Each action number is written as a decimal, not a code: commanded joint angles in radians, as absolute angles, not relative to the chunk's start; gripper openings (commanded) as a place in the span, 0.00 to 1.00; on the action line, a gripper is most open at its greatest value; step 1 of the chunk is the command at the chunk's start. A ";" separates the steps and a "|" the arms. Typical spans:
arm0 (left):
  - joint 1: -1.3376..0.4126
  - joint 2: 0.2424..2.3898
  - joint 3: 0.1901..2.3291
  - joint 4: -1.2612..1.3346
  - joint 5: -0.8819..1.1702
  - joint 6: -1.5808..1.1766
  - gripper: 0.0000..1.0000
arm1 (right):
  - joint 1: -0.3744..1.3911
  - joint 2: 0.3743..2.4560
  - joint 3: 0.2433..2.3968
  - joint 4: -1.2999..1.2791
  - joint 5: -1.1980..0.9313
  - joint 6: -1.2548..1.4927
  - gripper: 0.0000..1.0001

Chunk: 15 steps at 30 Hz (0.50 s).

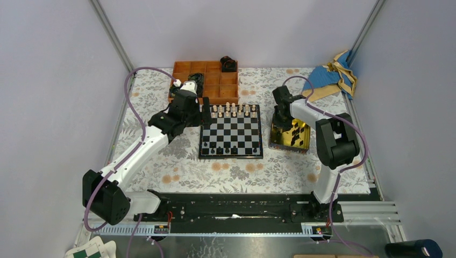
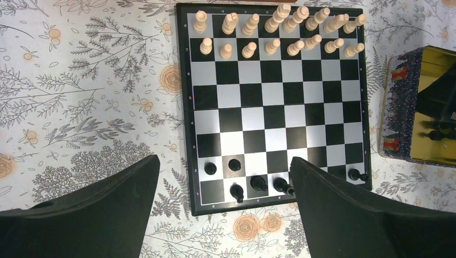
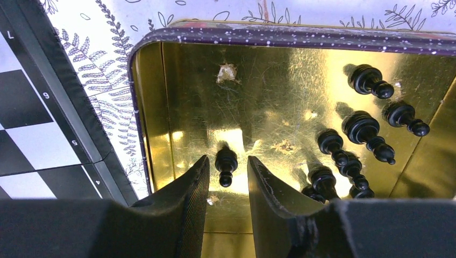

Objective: Set up the chess pieces on the board
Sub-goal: Pick up the chess piece from the storage box.

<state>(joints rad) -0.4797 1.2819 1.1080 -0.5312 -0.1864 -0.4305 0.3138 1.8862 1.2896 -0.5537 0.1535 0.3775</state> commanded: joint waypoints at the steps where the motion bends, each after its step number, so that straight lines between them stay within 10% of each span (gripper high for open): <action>1: -0.467 1.294 1.101 -0.498 -0.181 -0.403 0.99 | 0.310 1.888 1.329 -0.542 0.134 0.367 0.38; 15: -0.459 1.316 1.115 -0.494 -0.170 -0.397 0.99 | 0.309 1.891 1.315 -0.537 0.132 0.370 0.18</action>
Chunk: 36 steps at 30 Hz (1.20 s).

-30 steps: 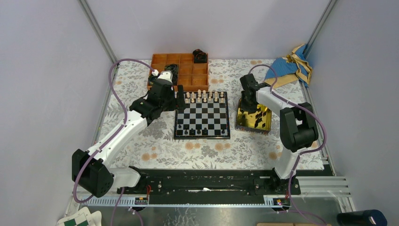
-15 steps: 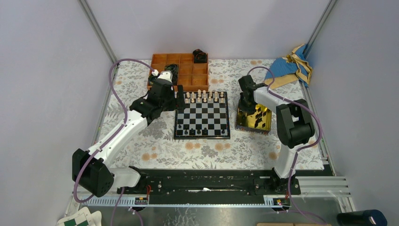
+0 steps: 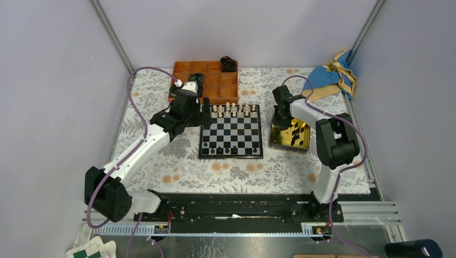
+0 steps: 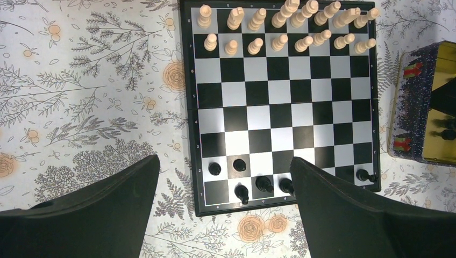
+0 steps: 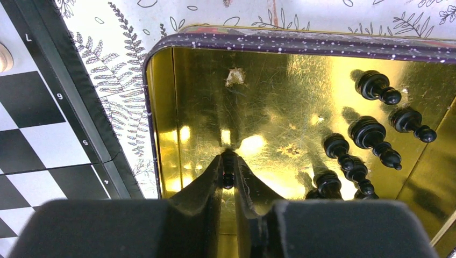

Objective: Set up the chess pieces on the board
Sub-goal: Pick up the chess piece from the storage box.

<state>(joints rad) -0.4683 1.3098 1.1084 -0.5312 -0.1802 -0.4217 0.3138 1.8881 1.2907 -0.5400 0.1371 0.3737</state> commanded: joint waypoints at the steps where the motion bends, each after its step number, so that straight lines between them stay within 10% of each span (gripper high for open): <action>1: -0.459 1.316 1.116 -0.494 -0.170 -0.397 0.99 | 0.310 1.890 1.315 -0.537 0.132 0.371 0.17; 12: -0.456 1.319 1.121 -0.494 -0.164 -0.396 0.99 | 0.310 1.876 1.327 -0.550 0.141 0.370 0.03; 20: -0.456 1.315 1.113 -0.494 -0.164 -0.396 0.99 | 0.310 1.875 1.329 -0.558 0.148 0.365 0.29; 36: -0.454 1.318 1.106 -0.486 -0.158 -0.400 0.99 | 0.319 1.851 1.295 -0.556 0.131 0.370 0.31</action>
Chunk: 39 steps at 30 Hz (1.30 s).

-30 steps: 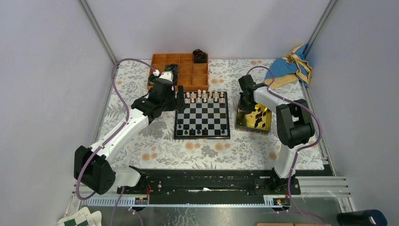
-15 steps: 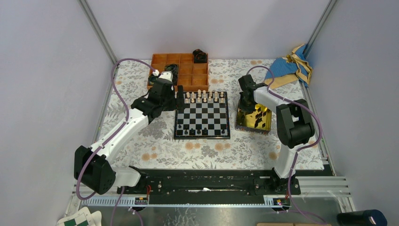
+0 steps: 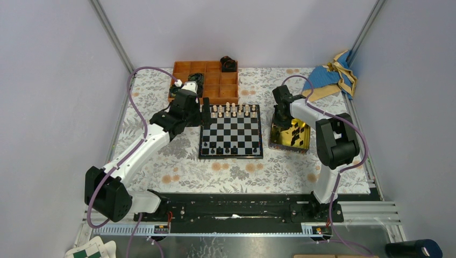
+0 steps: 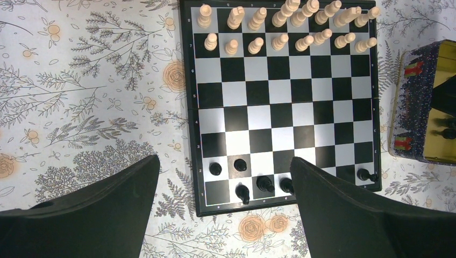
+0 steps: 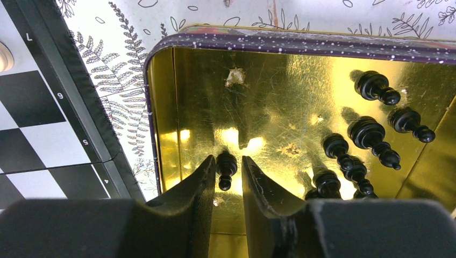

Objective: Set up the chess pieces on the board
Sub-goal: Pick up the chess piece from the storage box.

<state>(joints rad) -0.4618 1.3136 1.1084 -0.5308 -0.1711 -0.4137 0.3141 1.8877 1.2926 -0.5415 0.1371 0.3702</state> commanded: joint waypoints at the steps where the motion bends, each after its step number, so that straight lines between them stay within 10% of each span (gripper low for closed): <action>1: -0.454 1.319 1.106 -0.486 -0.157 -0.400 0.99 | 0.319 1.851 1.295 -0.555 0.131 0.370 0.30; 28: -0.454 1.310 1.100 -0.487 -0.149 -0.408 0.99 | 0.348 1.824 1.270 -0.561 0.128 0.383 0.25; 39: -0.454 1.312 1.099 -0.487 -0.149 -0.408 0.99 | 0.348 1.830 1.294 -0.568 0.150 0.376 0.07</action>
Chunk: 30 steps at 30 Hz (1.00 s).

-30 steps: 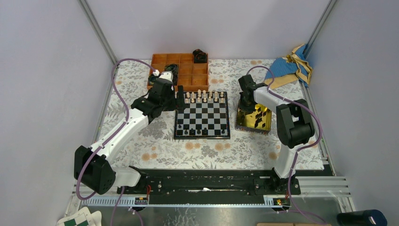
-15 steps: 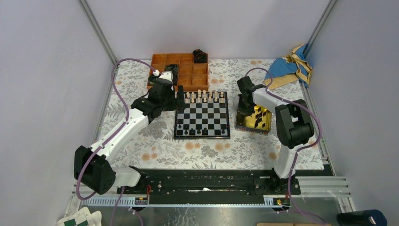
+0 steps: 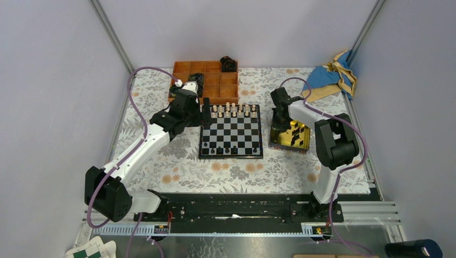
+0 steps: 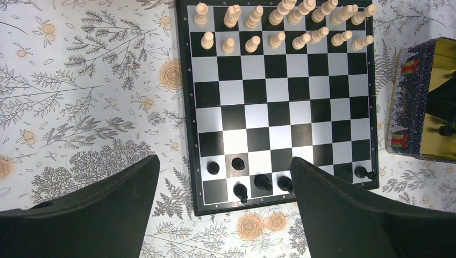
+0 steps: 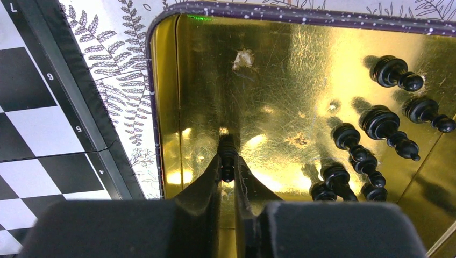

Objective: Set up the chess pieces on the board
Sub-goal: Pick up the chess piece from the storage box.

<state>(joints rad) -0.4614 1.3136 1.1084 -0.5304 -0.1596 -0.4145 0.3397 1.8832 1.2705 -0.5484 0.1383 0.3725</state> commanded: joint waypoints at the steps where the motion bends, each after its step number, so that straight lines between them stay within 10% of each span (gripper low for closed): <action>1: -0.454 1.311 1.098 -0.486 -0.149 -0.408 0.99 | 0.348 1.830 1.297 -0.569 0.151 0.374 0.05; 30: -0.454 1.303 1.109 -0.483 -0.146 -0.411 0.99 | 0.491 1.716 1.472 -0.752 0.163 0.357 0.00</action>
<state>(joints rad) -0.4614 1.3136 1.1084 -0.5297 -0.1566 -0.4145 0.4191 1.7615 1.4010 -0.6903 0.1486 0.3626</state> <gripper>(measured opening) 0.989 0.142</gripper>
